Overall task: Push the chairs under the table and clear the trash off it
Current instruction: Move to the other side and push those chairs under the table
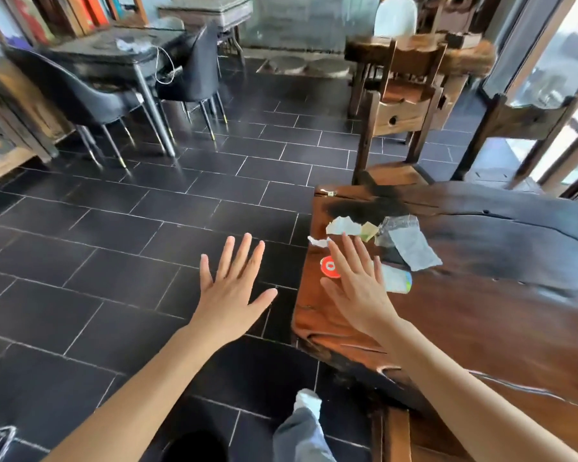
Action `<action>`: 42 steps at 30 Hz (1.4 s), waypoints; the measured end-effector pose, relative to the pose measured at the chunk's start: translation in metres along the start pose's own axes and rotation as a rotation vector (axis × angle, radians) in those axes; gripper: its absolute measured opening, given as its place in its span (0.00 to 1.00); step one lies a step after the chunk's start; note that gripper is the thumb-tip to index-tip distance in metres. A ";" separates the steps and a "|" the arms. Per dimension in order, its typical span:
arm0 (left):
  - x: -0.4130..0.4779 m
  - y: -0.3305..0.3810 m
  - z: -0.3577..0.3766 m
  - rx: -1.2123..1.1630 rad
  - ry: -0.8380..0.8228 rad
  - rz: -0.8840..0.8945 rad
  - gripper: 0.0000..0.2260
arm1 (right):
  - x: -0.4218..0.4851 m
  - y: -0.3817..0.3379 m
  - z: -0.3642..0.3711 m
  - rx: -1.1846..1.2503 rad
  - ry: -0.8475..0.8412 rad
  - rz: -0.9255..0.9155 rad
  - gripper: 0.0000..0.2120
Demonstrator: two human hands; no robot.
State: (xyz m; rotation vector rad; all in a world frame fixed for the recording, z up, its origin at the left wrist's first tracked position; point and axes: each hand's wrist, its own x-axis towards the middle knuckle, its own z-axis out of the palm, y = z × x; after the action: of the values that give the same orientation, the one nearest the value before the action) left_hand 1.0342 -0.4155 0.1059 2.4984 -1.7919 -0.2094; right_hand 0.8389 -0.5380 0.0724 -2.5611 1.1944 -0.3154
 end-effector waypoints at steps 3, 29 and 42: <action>0.049 -0.029 -0.016 0.063 -0.031 0.019 0.34 | 0.070 -0.009 0.005 -0.015 -0.017 -0.017 0.30; 0.510 -0.259 -0.070 0.026 -0.103 0.257 0.33 | 0.505 -0.062 0.080 -0.030 0.025 0.256 0.34; 0.729 -0.217 -0.079 -0.097 -0.101 0.451 0.36 | 0.653 0.044 0.059 -0.050 0.111 0.488 0.33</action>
State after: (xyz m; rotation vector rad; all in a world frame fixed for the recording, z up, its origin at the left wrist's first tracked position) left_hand 1.4790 -1.0378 0.1014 1.9845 -2.2608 -0.3885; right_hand 1.2382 -1.0592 0.0483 -2.2140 1.8298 -0.3181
